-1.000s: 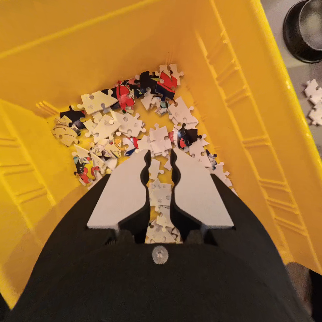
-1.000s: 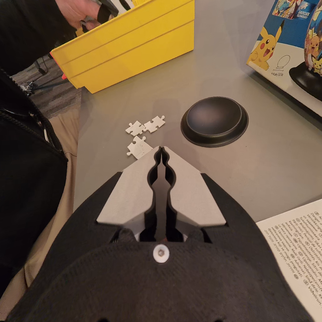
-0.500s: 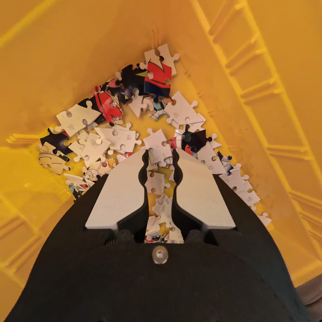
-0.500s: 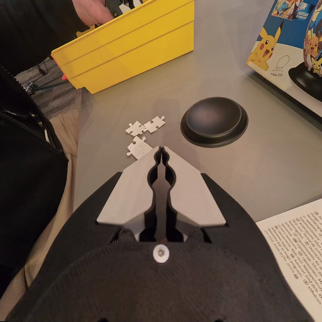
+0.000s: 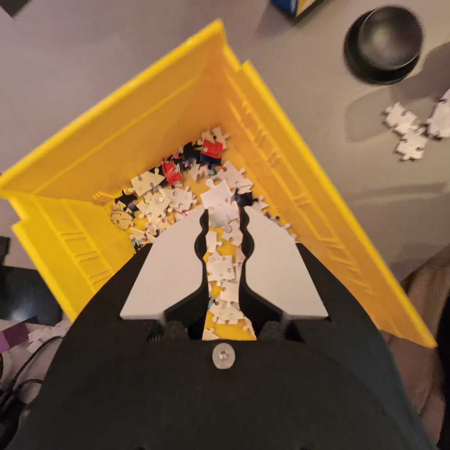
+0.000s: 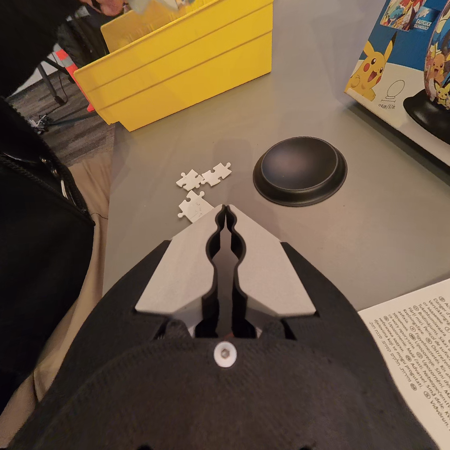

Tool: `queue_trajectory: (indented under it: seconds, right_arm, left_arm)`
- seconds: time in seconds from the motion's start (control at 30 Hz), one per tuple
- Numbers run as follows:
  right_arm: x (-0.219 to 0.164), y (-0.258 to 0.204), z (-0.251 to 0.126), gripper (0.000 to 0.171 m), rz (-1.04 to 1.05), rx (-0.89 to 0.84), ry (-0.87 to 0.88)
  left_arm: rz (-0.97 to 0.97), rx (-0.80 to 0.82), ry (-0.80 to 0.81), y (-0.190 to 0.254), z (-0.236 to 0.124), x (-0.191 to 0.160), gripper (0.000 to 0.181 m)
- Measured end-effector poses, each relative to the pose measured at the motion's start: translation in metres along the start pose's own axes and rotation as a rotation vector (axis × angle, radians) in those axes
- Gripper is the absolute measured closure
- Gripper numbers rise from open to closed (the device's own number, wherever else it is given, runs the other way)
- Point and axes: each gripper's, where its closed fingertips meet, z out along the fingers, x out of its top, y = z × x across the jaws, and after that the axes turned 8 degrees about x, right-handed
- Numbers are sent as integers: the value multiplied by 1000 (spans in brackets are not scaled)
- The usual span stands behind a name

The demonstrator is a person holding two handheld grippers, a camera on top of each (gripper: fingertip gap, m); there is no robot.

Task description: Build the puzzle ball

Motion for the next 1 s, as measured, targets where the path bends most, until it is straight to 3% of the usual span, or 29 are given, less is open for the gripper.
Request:
queue_trajectory:
  seconds: [0.03, 0.1, 0.2, 0.4, 0.47, 0.6, 0.77, 1.0]
  right_arm:
    - [0, 0, 0, 171, -1, -1, 0]
    - [0, 0, 0, 171, -3, 0, -1]
    - [0, -1, 0, 171, -8, 2, 3]
    - [2, -3, -1, 171, -20, 2, 16]
    - [2, -3, -2, 171, -22, 4, 19]
    - [3, -4, -2, 171, -26, 6, 26]
    - [4, -5, -3, 171, -41, 1, 34]
    - [4, -5, -3, 171, -43, 3, 36]
  left_arm:
    - [1, -26, 51, 9, -12, 12, 177]
    - [-24, -83, 166, 32, -38, 42, 179]
    - [39, -29, 163, 51, -53, 57, 179]
    - [128, -46, 160, 115, -39, 68, 179]
    - [199, 24, 142, 131, -30, 73, 179]
    - [296, 16, 39, 175, 8, 57, 179]
    - [453, 202, -116, 173, 61, 17, 179]
    - [519, 206, -165, 190, 69, 5, 179]
